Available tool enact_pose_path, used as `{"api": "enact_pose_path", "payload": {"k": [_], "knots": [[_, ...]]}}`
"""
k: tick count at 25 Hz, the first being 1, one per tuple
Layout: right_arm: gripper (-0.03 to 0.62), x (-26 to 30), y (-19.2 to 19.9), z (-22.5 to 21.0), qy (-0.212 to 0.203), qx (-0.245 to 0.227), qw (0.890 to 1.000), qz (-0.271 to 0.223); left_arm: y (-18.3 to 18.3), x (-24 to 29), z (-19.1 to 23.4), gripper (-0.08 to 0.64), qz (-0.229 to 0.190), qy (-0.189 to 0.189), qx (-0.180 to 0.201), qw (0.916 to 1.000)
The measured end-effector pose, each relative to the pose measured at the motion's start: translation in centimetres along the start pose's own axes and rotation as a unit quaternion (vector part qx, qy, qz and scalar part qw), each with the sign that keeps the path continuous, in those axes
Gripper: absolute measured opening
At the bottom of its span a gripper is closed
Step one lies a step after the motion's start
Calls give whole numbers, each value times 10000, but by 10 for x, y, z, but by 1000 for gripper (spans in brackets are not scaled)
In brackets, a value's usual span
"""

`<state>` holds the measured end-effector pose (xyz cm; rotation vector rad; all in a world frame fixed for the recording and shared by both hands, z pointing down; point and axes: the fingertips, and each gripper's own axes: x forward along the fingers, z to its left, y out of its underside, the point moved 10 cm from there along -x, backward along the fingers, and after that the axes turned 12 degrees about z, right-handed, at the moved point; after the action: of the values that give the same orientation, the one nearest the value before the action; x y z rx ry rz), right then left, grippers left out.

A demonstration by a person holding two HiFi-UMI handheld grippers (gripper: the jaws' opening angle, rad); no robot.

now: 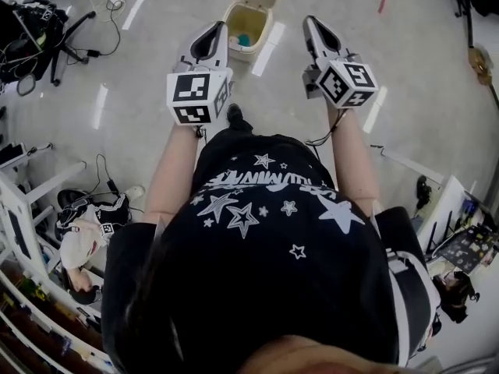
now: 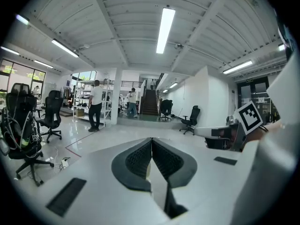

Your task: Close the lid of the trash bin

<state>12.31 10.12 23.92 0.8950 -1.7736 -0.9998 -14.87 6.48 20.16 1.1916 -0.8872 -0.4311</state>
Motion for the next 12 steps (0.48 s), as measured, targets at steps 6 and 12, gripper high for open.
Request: {"api": "enact_pose_path", "payload": {"k": [6, 12], "knots": [[6, 37, 0, -18, 296, 187, 9993, 160, -8, 46, 41, 12, 266, 109, -169, 9994], [6, 74, 5, -58, 253, 325, 9978, 524, -6, 98, 55, 12, 546, -25, -280, 9981]]}}
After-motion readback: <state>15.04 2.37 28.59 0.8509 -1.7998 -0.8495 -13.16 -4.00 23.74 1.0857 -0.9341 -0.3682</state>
